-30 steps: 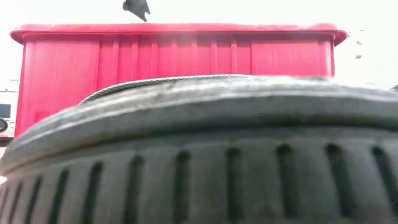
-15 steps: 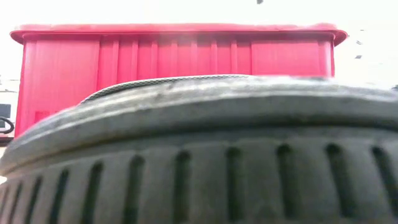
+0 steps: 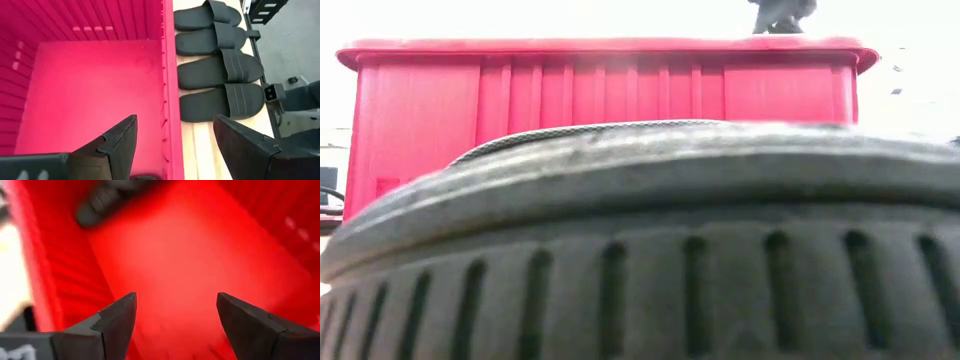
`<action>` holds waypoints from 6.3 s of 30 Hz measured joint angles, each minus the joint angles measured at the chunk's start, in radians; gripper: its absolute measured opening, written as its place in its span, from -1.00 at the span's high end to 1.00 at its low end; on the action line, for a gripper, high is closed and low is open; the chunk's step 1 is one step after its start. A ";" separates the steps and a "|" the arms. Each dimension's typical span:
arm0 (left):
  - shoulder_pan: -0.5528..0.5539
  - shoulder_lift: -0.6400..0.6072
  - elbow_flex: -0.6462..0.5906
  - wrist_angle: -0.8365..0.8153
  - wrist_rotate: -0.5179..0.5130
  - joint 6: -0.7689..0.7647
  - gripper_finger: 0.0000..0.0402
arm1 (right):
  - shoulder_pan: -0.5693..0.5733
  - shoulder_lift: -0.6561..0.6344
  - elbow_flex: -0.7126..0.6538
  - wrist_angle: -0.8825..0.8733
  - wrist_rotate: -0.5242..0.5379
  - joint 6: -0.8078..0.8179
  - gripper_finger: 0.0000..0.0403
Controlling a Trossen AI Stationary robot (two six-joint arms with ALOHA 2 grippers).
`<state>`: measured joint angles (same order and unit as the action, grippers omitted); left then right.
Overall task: Pick and place slides into bin
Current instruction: Put the black slide into the red bin
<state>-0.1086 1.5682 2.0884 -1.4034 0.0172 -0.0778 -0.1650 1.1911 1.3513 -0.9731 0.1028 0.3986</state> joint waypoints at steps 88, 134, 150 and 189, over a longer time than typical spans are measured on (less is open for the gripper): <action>-0.277 0.033 -0.968 1.159 0.143 -0.462 -0.27 | -0.026 -0.006 0.000 0.810 -0.010 0.076 -0.32; -0.283 0.411 -0.933 1.543 0.385 -0.612 0.80 | -0.052 -0.006 0.001 0.766 -0.210 0.053 -0.32; -0.252 0.361 -0.934 1.578 0.531 -0.669 0.98 | -0.051 -0.006 0.001 0.766 -0.212 0.053 -0.32; -0.098 -0.336 -0.933 1.282 0.575 -0.635 0.96 | -0.051 -0.004 0.000 0.776 -0.072 0.070 -0.32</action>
<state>-0.2061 1.2318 1.1557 -0.1214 0.5920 -0.7124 -0.2165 1.1873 1.3518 -0.1973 0.0313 0.4682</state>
